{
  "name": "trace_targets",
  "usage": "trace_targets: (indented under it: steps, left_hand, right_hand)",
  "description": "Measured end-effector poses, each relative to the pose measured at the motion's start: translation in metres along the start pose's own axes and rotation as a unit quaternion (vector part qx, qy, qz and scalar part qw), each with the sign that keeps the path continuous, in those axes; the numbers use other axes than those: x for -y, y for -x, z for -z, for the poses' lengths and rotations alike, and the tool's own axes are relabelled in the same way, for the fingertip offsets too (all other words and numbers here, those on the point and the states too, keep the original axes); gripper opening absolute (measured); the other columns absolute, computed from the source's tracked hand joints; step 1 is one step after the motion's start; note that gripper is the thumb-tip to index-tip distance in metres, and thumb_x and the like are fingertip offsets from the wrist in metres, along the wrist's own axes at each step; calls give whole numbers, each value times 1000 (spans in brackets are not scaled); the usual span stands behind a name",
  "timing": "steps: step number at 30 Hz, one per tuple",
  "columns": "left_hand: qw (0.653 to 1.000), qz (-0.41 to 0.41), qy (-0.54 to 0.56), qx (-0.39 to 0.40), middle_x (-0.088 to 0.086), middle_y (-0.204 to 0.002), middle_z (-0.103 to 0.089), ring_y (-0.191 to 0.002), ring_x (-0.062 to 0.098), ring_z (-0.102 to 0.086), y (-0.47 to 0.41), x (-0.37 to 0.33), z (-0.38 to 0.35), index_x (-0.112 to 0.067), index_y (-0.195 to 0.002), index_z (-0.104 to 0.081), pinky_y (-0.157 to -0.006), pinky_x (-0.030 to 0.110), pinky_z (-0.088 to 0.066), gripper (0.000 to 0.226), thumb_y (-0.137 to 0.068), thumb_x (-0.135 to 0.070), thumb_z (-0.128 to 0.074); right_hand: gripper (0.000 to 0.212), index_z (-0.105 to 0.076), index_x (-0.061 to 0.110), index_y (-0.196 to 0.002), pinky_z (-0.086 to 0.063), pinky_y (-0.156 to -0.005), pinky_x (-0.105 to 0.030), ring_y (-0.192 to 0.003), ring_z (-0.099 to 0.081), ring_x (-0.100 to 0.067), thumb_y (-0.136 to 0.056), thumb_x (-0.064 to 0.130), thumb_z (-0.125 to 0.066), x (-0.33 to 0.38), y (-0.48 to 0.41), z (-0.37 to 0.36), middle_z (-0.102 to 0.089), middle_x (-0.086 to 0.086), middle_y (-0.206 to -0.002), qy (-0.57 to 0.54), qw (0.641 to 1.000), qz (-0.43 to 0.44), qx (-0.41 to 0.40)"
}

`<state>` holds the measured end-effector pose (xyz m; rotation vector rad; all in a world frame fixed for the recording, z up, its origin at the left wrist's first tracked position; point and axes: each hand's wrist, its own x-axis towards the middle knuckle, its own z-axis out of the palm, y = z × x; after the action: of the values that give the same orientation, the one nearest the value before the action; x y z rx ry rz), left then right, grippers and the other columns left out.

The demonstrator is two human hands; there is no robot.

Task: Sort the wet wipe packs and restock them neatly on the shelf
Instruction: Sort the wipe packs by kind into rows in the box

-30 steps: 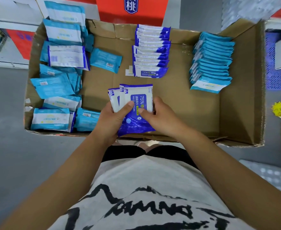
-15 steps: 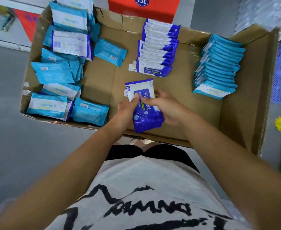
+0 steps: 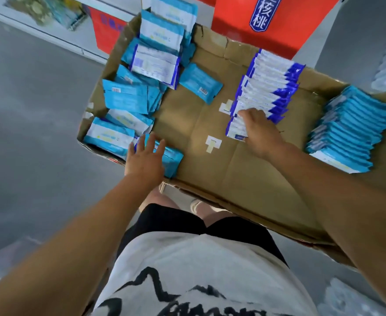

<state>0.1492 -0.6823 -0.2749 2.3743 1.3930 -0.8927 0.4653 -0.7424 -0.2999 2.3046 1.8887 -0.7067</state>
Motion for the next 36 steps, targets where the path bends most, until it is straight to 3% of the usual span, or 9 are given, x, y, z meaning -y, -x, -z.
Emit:
trace_targets:
  steps: [6,10,14,19,22,26,30,33,36]
  left_hand:
    - [999,-30,4,37,4,-173,3,-159,31,0,-10,43,-9,-35,-164,-6,-127,55,-11,73,-104,-52,-44]
    - [997,-51,56,-2,4,-170,-19,-154,31,-19,-17,56,4,-27,-160,-31,-121,53,-23,60,-105,-46,-45]
    - [988,-43,120,-88,8,-164,-35,-150,32,-30,-33,79,27,-20,-150,-49,-118,52,-28,50,-103,-38,-52]
    - [982,-31,127,-140,8,-166,-32,-154,29,-25,-68,126,57,-14,-154,-41,-122,49,-23,55,-105,-37,-50]
    - [981,-54,98,-156,9,-167,-30,-154,29,-22,-88,154,71,-11,-155,-37,-121,47,-23,58,-105,-36,-50]
    - [986,-114,4,-125,5,-169,-25,-155,26,-16,-115,176,85,-14,-160,-25,-120,46,-20,63,-106,-38,-47]
    - [981,-153,0,-120,6,-146,-53,-143,28,-31,-140,188,88,-15,-150,-44,-110,43,-24,55,-102,-40,-56]
    - [977,-178,3,-118,2,-126,-60,-130,27,-37,-150,193,85,-20,-127,-64,-105,40,-24,38,-100,-46,-55]
    - [969,-198,114,-92,2,-110,-62,-120,26,-44,-146,202,82,-18,-107,-70,-100,40,-33,26,-95,-41,-66]
  right_hand:
    - [86,-49,6,-133,-40,-85,-45,-104,-48,-36,-52,-7,-74,6,-6,1,-50,-15,-124,117,990,-14,-75]
    - [90,-45,5,-141,-39,-91,-46,-113,-46,-37,-59,2,-81,30,-11,6,-47,-16,-133,83,994,-16,-68]
    - [72,-48,7,-138,-40,-95,-45,-119,-46,-35,-74,15,-80,74,-31,20,-48,-13,-136,8,997,7,-82]
    - [41,-59,5,-126,-45,-95,-38,-115,-58,-31,-91,26,-69,142,-82,40,-62,-14,-124,-167,984,-33,-48]
    - [39,-61,9,-122,-43,-85,-24,-102,-59,-15,-93,34,-69,186,-108,39,-66,-6,-119,-328,932,-151,19]
    - [64,-45,10,-142,-42,-88,-20,-119,-54,-15,-91,36,-72,232,-130,20,-53,-4,-137,-511,820,-254,45]
    - [35,-56,12,-120,-43,-54,-11,-86,-61,-7,-94,31,-69,254,-145,3,-63,5,-104,-601,731,-322,-16]
    - [35,-59,7,-119,-47,-63,-20,-87,-63,-12,-95,32,-68,262,-149,-3,-66,-2,-106,-621,701,-348,-48]
    - [26,-62,10,-111,-53,-80,-31,-93,-62,-16,-97,32,-64,264,-149,-4,-66,-2,-109,-606,710,-354,-52]
